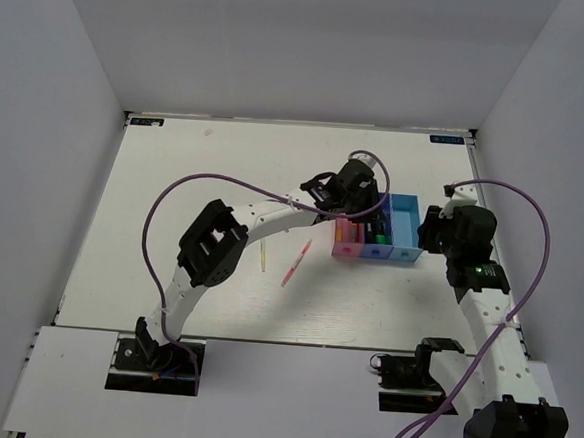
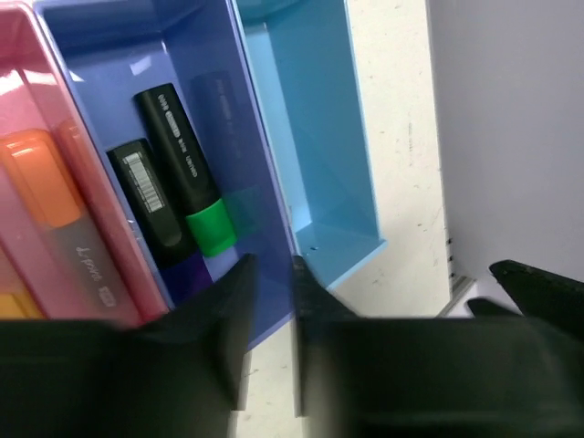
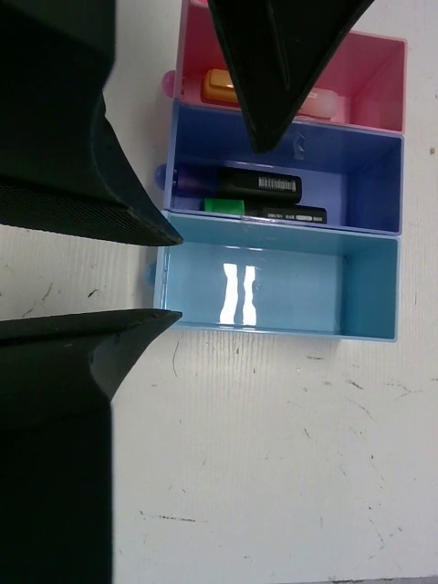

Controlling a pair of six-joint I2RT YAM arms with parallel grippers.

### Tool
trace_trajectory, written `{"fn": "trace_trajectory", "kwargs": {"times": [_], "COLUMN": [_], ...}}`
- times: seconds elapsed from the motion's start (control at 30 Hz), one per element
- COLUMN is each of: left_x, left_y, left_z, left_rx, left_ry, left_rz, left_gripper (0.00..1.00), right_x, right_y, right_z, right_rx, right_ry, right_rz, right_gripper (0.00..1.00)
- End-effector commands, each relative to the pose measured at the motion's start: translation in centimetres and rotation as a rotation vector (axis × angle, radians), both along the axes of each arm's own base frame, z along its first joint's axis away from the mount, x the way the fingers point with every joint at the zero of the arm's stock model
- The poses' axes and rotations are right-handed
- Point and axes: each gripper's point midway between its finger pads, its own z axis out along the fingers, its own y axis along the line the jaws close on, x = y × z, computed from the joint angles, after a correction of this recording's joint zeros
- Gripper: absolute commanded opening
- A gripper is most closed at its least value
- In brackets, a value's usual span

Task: Sort the stationery into containers
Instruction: Place the stationery into the container

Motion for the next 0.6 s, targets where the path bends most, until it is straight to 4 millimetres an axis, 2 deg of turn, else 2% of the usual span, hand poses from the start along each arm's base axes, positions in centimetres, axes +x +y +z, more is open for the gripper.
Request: {"fn": "trace_trajectory", "kwargs": {"times": [0.0, 0.03, 0.07, 0.1, 0.13, 0.17, 0.2, 0.23, 0.27, 0.3, 0.33, 0.37, 0.4, 0.43, 0.47, 0.53, 0.57], "left_x": [-0.4, -0.5, -1.0, -0.9, -1.3, -1.9, -1.5, -1.4, -1.6, -1.5, -2.0, -1.7, -2.8, -2.7, -3.1, -4.3, -4.2], "left_y": [0.2, 0.6, 1.4, 2.6, 3.7, 5.8, 7.3, 9.6, 11.2, 14.3, 17.6, 20.6, 23.1, 26.1, 27.1, 29.3, 30.3], "left_z": [4.5, 4.9, 7.2, 6.4, 7.7, 8.6, 8.4, 7.3, 8.2, 6.5, 4.6, 3.8, 2.1, 0.9, 0.3, -2.3, -3.0], "left_rx": [-0.049, -0.046, -0.067, -0.011, -0.001, 0.023, 0.065, 0.144, 0.158, 0.238, 0.35, 0.419, 0.497, 0.558, 0.582, 0.644, 0.65], "left_ry": [-0.064, -0.074, -0.105, -0.131, -0.149, -0.171, -0.188, -0.17, -0.179, -0.168, -0.109, -0.092, -0.02, 0.034, 0.064, 0.124, 0.157], "left_rz": [-0.026, -0.027, -0.027, -0.016, -0.008, 0.006, 0.04, 0.082, 0.111, 0.18, 0.248, 0.327, 0.363, 0.407, 0.421, 0.413, 0.43], "left_gripper": [0.27, 0.13, 0.1, 0.1, 0.09, 0.07, 0.07, 0.09, 0.17, 0.37, 0.41, 0.53, 0.59, 0.61, 0.61, 0.57, 0.54], "right_x": [0.2, 0.1, 0.1, 0.0, 0.0, -0.1, -0.4, -0.5, -0.7, -1.0, -1.2, -1.2, -1.3, -1.3, -1.3, -1.4, -1.5], "right_y": [0.1, 0.1, 0.1, 0.5, 0.7, 1.3, 2.0, 2.1, 2.8, 3.3, 3.8, 3.9, 4.2, 4.3, 4.4, 4.6, 4.6], "right_z": [0.6, 0.6, 0.5, 0.9, 0.5, 0.5, 0.2, 0.2, 0.1, -0.1, -0.2, -0.2, -0.3, -0.4, -0.5, -0.6, -0.7], "right_rx": [0.01, 0.012, 0.013, 0.02, 0.028, 0.041, 0.043, 0.04, 0.055, 0.06, 0.065, 0.064, 0.068, 0.072, 0.074, 0.082, 0.086], "right_ry": [-0.031, -0.027, -0.026, -0.04, -0.026, -0.023, -0.014, -0.016, -0.011, 0.002, 0.006, 0.009, 0.012, 0.021, 0.024, 0.03, 0.034], "right_rz": [0.01, 0.01, 0.014, 0.038, 0.048, 0.076, 0.129, 0.144, 0.183, 0.221, 0.254, 0.264, 0.285, 0.29, 0.292, 0.301, 0.301], "right_gripper": [0.36, 0.31, 0.24, 0.07, 0.01, 0.0, 0.0, 0.0, 0.06, 0.22, 0.3, 0.33, 0.34, 0.34, 0.34, 0.34, 0.34]}}
